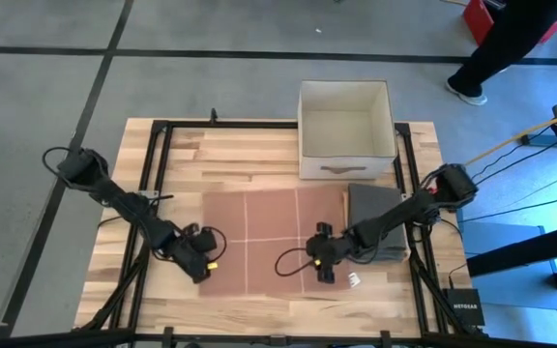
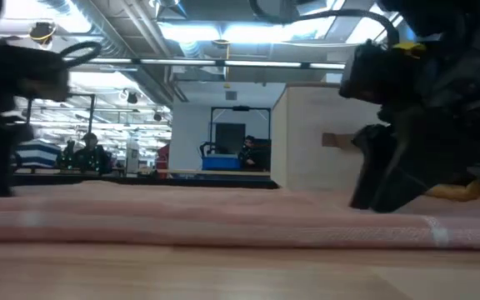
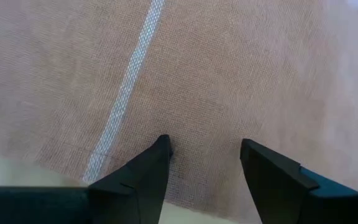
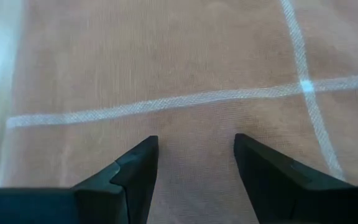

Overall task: Fold towel
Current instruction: Fold the brown towel

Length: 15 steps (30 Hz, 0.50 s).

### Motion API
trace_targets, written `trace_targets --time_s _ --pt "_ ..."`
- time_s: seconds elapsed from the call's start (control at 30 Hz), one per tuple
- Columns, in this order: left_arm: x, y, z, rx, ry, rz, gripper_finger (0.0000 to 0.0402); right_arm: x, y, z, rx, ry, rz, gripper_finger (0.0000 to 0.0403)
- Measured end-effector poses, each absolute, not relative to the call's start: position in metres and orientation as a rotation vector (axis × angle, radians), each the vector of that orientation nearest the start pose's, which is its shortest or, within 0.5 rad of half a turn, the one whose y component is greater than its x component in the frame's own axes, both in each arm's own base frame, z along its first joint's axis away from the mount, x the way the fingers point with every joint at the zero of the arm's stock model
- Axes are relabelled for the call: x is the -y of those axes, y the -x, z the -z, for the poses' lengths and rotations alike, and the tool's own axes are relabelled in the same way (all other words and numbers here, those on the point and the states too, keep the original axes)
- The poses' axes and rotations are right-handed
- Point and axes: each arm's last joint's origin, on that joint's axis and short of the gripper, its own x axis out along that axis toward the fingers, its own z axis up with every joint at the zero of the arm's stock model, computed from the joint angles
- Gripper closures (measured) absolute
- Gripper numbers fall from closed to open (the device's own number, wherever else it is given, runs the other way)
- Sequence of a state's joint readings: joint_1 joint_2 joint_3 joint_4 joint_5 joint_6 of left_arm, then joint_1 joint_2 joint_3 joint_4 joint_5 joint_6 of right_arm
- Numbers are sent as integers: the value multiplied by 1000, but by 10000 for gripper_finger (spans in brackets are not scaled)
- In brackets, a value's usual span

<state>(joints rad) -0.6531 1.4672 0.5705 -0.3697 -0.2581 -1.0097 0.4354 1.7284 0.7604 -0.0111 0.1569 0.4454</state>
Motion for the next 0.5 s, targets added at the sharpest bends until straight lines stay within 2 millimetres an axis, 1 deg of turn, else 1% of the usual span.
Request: trace_targets --time_s 0.17,0.2,0.3,0.37,0.43,0.5 --pt "143 -165 -126 -1196 452 -233 210 -138 -292 -109 -895 -146 -86 189" --pt "145 -162 -127 -1198 462 -227 210 -139 -295 -110 -890 -147 -90 189" --pt "146 -158 -140 -1194 466 -211 210 -143 -304 -119 -900 -146 -111 189" --pt "146 -159 -155 -1169 447 -195 210 -146 -310 -134 -901 -131 -117 189" --pt "147 -164 -177 -1085 444 -157 210 -146 -316 -160 -896 -125 -114 189" --pt "144 -164 -190 -1033 384 -153 210 -145 -315 -181 -952 -87 -100 189"
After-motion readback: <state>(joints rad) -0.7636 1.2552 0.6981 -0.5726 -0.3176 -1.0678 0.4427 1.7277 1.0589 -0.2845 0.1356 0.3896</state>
